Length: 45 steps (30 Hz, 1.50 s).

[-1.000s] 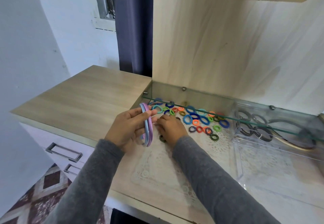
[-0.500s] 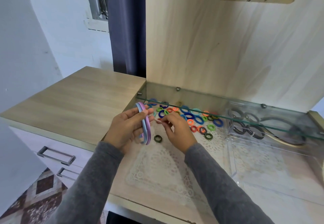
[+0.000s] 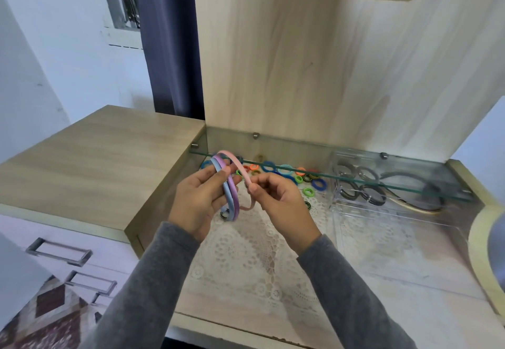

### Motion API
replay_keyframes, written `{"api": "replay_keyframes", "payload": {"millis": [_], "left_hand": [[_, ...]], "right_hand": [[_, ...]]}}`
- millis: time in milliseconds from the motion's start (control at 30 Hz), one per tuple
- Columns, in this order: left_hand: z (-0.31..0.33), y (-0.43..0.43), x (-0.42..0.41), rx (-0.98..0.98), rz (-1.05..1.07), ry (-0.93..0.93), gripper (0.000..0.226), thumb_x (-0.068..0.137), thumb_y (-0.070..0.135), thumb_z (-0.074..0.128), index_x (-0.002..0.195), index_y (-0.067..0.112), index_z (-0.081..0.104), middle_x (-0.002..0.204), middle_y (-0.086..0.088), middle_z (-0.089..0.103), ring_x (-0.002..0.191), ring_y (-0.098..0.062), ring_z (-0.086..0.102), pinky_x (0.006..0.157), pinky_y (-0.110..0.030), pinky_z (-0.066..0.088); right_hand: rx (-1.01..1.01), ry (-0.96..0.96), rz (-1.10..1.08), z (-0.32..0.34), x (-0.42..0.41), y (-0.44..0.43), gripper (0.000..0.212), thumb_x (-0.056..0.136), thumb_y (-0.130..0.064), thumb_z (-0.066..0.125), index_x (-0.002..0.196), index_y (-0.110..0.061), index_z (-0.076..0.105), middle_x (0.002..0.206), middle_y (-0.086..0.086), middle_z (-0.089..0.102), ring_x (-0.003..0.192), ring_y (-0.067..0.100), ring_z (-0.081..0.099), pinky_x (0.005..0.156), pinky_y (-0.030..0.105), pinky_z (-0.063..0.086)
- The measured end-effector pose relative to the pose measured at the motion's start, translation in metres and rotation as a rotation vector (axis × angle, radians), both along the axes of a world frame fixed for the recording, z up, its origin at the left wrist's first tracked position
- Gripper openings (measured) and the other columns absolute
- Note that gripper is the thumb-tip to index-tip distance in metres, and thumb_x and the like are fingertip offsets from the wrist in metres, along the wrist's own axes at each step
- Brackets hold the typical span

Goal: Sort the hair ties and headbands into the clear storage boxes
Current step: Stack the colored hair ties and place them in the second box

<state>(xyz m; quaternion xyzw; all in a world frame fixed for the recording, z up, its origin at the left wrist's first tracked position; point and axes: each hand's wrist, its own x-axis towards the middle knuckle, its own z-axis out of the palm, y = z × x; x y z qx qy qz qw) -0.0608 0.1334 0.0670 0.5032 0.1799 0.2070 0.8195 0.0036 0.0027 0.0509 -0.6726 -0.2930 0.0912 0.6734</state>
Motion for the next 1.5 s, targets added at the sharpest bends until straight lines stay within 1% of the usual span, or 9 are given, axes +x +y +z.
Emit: {"api": "replay_keyframes", "payload": {"millis": [200, 400, 667, 867, 1000, 1067, 1233, 1333, 1500], "left_hand": [[0.001, -0.010, 0.007, -0.023, -0.030, 0.013, 0.012, 0.091, 0.006, 0.057, 0.098, 0.004, 0.067, 0.089, -0.014, 0.072, 0.077, -0.020, 0.070, 0.066, -0.026, 0.059], [-0.002, -0.014, 0.008, -0.021, -0.094, -0.001, 0.018, 0.094, 0.007, 0.054, 0.107, 0.004, 0.066, 0.093, -0.008, 0.074, 0.081, -0.017, 0.071, 0.067, -0.024, 0.058], [-0.001, -0.015, 0.008, -0.049, -0.150, 0.025, 0.020, 0.095, 0.008, 0.052, 0.111, 0.003, 0.064, 0.101, -0.010, 0.073, 0.083, -0.018, 0.072, 0.063, -0.024, 0.057], [-0.001, -0.017, 0.009, -0.025, -0.140, 0.060, 0.019, 0.092, 0.010, 0.057, 0.107, 0.004, 0.067, 0.093, -0.009, 0.074, 0.079, -0.017, 0.071, 0.064, -0.025, 0.058], [-0.003, -0.019, 0.009, -0.030, -0.141, 0.074, 0.021, 0.094, 0.009, 0.055, 0.112, 0.006, 0.065, 0.103, -0.008, 0.073, 0.084, -0.018, 0.071, 0.062, -0.026, 0.057], [-0.004, -0.020, 0.009, -0.047, -0.136, 0.072, 0.020, 0.093, 0.009, 0.055, 0.111, 0.006, 0.066, 0.101, -0.010, 0.073, 0.086, -0.020, 0.071, 0.066, -0.028, 0.059], [-0.004, -0.027, 0.012, -0.056, -0.095, 0.061, 0.016, 0.093, 0.007, 0.055, 0.105, 0.007, 0.066, 0.087, -0.005, 0.074, 0.076, -0.015, 0.071, 0.065, -0.026, 0.059], [-0.004, -0.031, 0.014, -0.081, -0.110, 0.067, 0.022, 0.093, 0.009, 0.055, 0.112, 0.005, 0.065, 0.095, -0.010, 0.072, 0.080, -0.017, 0.068, 0.061, -0.024, 0.057], [-0.008, -0.035, 0.016, -0.124, -0.109, 0.063, 0.028, 0.092, 0.012, 0.056, 0.118, 0.002, 0.063, 0.096, -0.013, 0.067, 0.082, -0.019, 0.061, 0.063, -0.024, 0.056]], "right_hand": [[-0.025, 0.042, 0.007, -0.002, -0.004, -0.010, 0.010, 0.091, -0.003, 0.058, 0.092, -0.009, 0.066, 0.076, -0.004, 0.062, 0.060, 0.001, 0.054, 0.057, 0.013, 0.044], [-0.070, -0.001, 0.015, -0.006, -0.003, -0.015, 0.011, 0.091, -0.004, 0.058, 0.092, -0.012, 0.066, 0.082, 0.006, 0.063, 0.069, 0.014, 0.056, 0.070, 0.029, 0.051], [-0.157, -0.100, 0.019, -0.009, -0.002, -0.016, 0.012, 0.092, -0.002, 0.055, 0.097, -0.010, 0.063, 0.086, -0.003, 0.062, 0.072, 0.005, 0.056, 0.068, 0.019, 0.050], [-0.249, -0.155, -0.001, -0.009, -0.001, -0.017, 0.016, 0.093, -0.007, 0.054, 0.094, -0.021, 0.062, 0.086, -0.007, 0.062, 0.080, 0.018, 0.060, 0.073, 0.034, 0.053], [-0.287, -0.210, -0.010, -0.006, -0.002, -0.021, 0.012, 0.091, -0.010, 0.056, 0.091, -0.021, 0.063, 0.084, -0.006, 0.062, 0.077, 0.010, 0.057, 0.063, 0.017, 0.045], [-0.299, -0.257, -0.057, -0.003, 0.000, -0.023, 0.005, 0.090, -0.015, 0.059, 0.093, -0.017, 0.062, 0.085, -0.006, 0.062, 0.078, 0.006, 0.056, 0.065, 0.013, 0.042], [-0.257, -0.348, -0.178, 0.007, -0.004, -0.022, 0.018, 0.086, -0.023, 0.065, 0.101, -0.020, 0.054, 0.095, -0.011, 0.057, 0.092, 0.004, 0.055, 0.076, 0.015, 0.044], [-0.262, -0.420, -0.199, 0.012, -0.011, -0.017, 0.020, 0.086, -0.022, 0.064, 0.101, -0.025, 0.051, 0.096, -0.016, 0.055, 0.094, 0.000, 0.053, 0.079, 0.013, 0.043], [-0.356, -0.579, -0.268, 0.006, -0.017, -0.007, 0.027, 0.085, -0.016, 0.062, 0.108, -0.017, 0.048, 0.101, -0.004, 0.056, 0.094, 0.008, 0.052, 0.079, 0.020, 0.044]]}}
